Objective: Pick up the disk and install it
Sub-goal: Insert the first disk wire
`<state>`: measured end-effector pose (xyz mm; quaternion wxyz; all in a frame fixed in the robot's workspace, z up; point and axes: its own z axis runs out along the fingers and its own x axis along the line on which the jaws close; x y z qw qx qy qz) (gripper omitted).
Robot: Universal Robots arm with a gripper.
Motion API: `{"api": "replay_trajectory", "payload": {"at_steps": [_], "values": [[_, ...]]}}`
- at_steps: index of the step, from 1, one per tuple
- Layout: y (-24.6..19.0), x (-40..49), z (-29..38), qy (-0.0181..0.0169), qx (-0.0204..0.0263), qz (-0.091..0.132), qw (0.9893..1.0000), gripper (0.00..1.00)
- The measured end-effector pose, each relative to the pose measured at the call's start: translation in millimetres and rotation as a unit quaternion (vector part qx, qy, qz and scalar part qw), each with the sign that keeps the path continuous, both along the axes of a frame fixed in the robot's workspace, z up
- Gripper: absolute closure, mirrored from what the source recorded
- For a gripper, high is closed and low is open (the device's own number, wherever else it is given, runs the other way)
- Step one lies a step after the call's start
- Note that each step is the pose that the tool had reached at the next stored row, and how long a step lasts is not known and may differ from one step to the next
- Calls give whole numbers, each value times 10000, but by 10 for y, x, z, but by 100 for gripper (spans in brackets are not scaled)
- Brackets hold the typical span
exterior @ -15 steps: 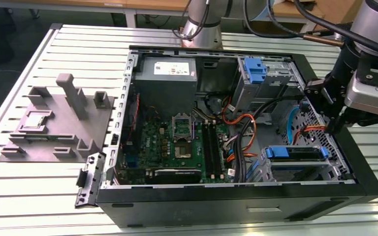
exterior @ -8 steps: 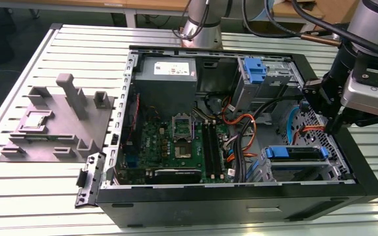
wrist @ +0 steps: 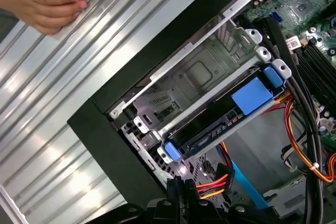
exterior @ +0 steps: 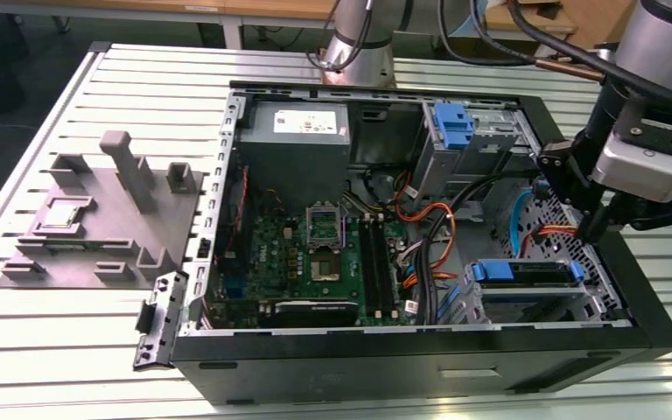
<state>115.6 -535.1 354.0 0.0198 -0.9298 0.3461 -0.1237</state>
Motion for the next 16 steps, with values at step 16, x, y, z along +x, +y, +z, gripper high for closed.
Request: {"api": "replay_trajectory", "payload": {"at_steps": [16], "values": [[0, -126, -11, 0, 0, -999, 9950, 84]]}}
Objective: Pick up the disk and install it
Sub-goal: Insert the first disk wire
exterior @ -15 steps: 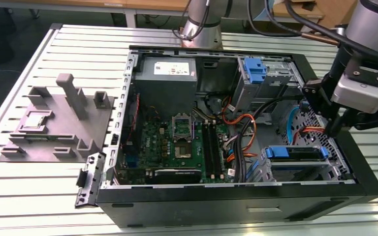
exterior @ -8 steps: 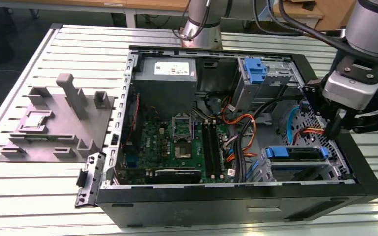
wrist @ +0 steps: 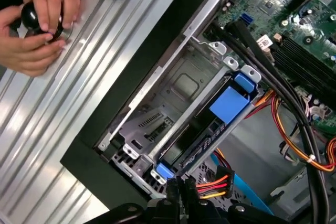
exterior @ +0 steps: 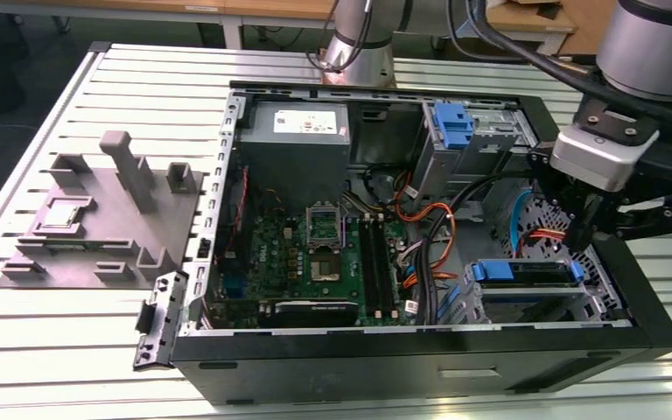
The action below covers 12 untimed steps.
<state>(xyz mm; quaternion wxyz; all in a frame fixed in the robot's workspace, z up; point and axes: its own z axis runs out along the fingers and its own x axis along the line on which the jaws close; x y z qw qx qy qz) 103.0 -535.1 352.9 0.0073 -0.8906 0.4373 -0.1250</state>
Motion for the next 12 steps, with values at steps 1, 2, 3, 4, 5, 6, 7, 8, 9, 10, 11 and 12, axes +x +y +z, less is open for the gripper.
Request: {"api": "replay_trajectory", "payload": {"at_steps": [1, 2, 3, 4, 5, 6, 7, 8, 9, 10, 11, 12], "values": [[0, 0, -1, 0, 0, -90, 10000, 84], [0, 0, -1, 0, 0, -168, 9999, 84], [0, 0, -1, 0, 0, -201, 9998, 84], [0, 0, 0, 0, 0, -204, 9998, 84], [0, 0, 0, 0, -1, -204, 9998, 84], [0, 0, 0, 0, -1, -205, 9998, 84], [0, 0, -1, 0, 0, -206, 9998, 84], [0, 0, -1, 0, 0, -206, 9998, 84], [0, 0, 0, 0, -1, -207, 9998, 84], [0, 0, -1, 0, 0, -207, 9998, 84], [0, 0, 0, 0, -1, -208, 9998, 84], [0, 0, -1, 0, 0, -226, 9997, 84]]}}
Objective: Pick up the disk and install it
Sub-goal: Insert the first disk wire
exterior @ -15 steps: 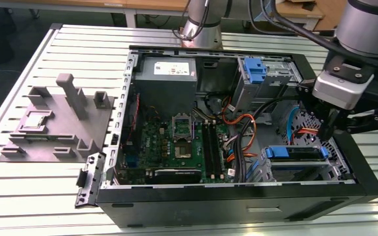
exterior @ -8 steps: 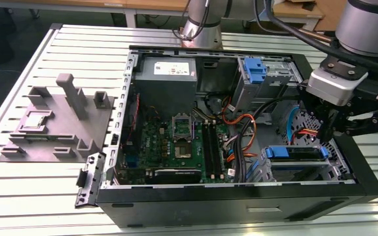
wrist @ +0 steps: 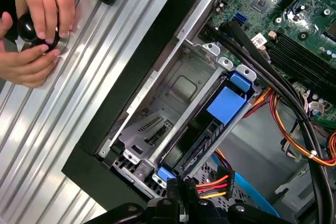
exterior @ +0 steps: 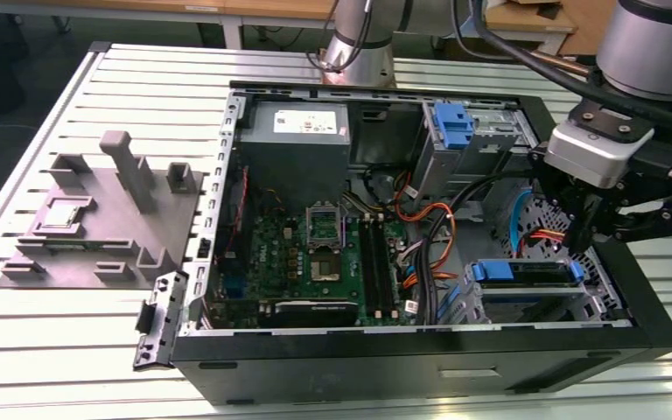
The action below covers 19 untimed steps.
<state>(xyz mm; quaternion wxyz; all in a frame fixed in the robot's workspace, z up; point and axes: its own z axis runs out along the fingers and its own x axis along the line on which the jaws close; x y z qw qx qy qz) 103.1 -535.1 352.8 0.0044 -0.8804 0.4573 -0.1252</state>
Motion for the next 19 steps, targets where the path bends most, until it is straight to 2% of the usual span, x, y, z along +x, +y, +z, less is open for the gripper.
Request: {"api": "replay_trajectory", "payload": {"at_steps": [3, 5, 8, 12, 19], "values": [[0, 0, -1, 0, -1, -248, 9997, 84], [0, 0, -3, 0, -1, -434, 9991, 84], [0, 0, -7, 0, -1, -703, 9975, 84], [-1, -3, -12, 2, 0, -1012, 9949, 84], [-2, -35, -12, 3, 3, -1017, 9948, 84]]}}
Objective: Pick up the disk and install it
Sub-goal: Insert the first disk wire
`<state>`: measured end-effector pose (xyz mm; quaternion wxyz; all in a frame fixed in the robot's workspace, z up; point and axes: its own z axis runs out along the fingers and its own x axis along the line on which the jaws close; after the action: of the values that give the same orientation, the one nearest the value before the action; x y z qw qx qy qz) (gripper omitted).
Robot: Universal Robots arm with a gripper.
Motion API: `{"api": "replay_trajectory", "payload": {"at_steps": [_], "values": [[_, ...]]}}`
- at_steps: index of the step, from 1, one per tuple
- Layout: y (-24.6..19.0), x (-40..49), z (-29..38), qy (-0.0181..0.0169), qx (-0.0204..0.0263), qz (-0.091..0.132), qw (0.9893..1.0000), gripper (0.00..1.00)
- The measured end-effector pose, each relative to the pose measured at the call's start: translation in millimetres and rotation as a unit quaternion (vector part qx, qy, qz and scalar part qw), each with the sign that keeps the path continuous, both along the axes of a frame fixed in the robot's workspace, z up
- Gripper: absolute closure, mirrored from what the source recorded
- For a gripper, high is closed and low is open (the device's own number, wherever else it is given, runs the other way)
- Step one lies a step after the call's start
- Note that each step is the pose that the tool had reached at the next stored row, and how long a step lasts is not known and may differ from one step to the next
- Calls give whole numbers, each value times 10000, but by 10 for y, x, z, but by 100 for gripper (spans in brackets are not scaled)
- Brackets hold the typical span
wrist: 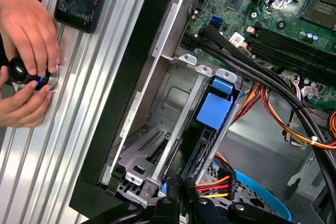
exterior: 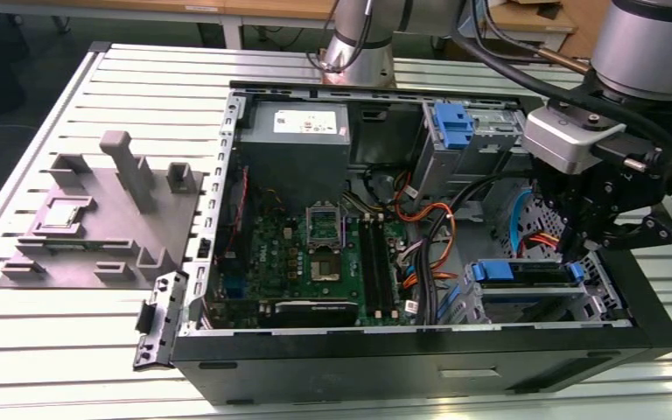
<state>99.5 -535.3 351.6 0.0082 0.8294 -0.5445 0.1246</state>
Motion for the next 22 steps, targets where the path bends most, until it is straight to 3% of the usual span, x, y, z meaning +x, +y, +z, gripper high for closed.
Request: {"api": "replay_trajectory", "payload": {"at_steps": [11, 14, 18, 22], "values": [[0, -2, 0, 0, 0, -14, 10000, 84], [0, -2, -2, 0, 0, -212, 9998, 84], [0, -1, -7, 0, 0, -579, 9983, 84], [0, -1, -14, 0, -1, -938, 9956, 84]]}}
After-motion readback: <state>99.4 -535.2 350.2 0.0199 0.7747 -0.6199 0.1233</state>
